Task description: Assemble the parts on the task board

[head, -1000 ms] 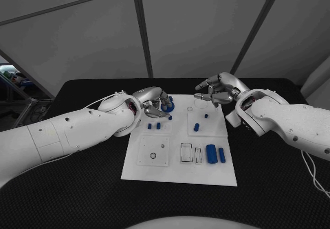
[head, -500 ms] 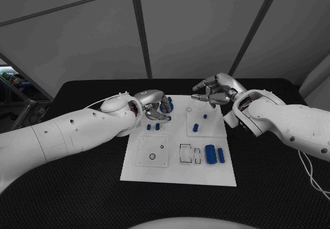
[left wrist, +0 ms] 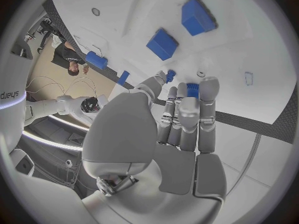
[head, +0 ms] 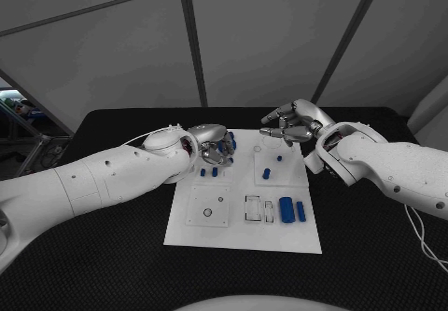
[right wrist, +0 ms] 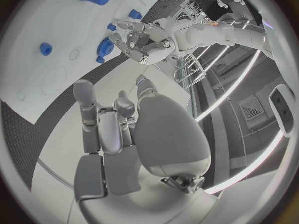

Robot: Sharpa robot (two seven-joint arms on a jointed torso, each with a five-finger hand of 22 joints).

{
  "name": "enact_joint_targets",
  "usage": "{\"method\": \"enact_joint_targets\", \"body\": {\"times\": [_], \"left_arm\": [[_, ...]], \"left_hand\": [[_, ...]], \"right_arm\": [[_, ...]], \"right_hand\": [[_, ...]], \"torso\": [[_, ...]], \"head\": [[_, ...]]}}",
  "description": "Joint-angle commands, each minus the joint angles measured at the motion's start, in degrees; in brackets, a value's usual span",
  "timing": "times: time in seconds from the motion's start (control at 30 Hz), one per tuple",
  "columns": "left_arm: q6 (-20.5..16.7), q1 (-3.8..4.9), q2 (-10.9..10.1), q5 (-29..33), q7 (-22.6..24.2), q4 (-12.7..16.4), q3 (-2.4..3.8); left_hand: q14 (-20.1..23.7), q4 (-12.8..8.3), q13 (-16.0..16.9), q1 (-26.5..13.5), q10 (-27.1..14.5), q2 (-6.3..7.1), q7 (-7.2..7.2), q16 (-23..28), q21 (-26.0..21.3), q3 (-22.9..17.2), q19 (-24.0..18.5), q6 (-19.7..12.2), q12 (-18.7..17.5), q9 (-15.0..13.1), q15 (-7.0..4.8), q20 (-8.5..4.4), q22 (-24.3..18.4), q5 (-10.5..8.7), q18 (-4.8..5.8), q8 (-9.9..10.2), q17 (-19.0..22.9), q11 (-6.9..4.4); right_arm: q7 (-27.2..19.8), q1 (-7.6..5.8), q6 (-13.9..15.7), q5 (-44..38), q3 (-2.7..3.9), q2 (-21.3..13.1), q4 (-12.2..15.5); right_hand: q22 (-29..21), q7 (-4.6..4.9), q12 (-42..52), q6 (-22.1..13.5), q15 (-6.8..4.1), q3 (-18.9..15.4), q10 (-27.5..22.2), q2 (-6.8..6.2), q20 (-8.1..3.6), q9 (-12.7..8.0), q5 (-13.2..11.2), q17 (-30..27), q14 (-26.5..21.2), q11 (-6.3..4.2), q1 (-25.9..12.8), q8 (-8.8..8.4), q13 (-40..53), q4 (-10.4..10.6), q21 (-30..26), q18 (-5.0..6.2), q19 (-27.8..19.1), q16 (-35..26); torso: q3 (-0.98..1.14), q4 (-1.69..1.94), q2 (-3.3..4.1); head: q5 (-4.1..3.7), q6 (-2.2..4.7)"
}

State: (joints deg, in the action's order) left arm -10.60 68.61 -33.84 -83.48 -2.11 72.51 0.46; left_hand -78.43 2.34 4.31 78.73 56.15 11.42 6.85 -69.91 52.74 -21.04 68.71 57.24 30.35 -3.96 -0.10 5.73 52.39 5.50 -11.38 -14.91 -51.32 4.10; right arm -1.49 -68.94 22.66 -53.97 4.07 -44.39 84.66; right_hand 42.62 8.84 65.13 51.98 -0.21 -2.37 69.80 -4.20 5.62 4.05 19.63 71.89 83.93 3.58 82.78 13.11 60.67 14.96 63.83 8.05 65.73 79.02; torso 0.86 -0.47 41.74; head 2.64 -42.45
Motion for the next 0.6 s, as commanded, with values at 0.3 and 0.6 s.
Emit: {"method": "enact_joint_targets", "body": {"times": [0.3, 0.6], "left_arm": [[1.6, 0.08, 1.2, -0.6, 0.0, -0.7, 0.03], [3.2, 0.08, 1.6, -0.6, -0.5, -1.2, 0.01]], "left_hand": [[-1.1, -0.1, -0.2, 0.1, 0.8, -0.9, 0.5, -1.4, 2.2, -0.7, 1.5, 0.2, -0.4, 0.1, -0.06, 0.05, 2.2, -0.24, 2.77, 0.5, -1.7, -0.01], [-2.2, -0.7, -0.4, 0.8, 2.3, -1.63, 0.24, -3.3, 5.4, -2.2, 3.1, 1.5, -0.9, 0.1, -0.39, -0.16, 5.5, -0.21, 3.35, 0.7, -3.8, -0.41]], "right_arm": [[-0.5, -0.06, 0.0, 0.1, 0.03, 0.0, 0.1], [-0.5, -0.06, 0.0, 0.1, 0.03, 0.1, 0.1]], "right_hand": [[-0.1, -0.24, -0.2, -0.2, -0.48, 0.1, -0.5, 0.55, -0.09, -0.1, 0.4, -0.1, 1.8, 0.05, -0.2, 0.26, 0.0, 0.2, -0.2, 0.72, -0.5, -0.3], [-0.1, -0.24, -0.2, -0.2, -0.48, 0.1, -0.5, 0.55, -0.09, -0.1, 0.4, -0.1, 1.8, 0.05, -0.2, 0.26, 0.0, 0.2, -0.2, 0.72, -0.5, -0.3]], "torso": [[0.04, -0.02, -0.01], [-0.01, 0.02, -0.02]], "head": [[0.17, 0.0], [0.07, -0.03]]}}
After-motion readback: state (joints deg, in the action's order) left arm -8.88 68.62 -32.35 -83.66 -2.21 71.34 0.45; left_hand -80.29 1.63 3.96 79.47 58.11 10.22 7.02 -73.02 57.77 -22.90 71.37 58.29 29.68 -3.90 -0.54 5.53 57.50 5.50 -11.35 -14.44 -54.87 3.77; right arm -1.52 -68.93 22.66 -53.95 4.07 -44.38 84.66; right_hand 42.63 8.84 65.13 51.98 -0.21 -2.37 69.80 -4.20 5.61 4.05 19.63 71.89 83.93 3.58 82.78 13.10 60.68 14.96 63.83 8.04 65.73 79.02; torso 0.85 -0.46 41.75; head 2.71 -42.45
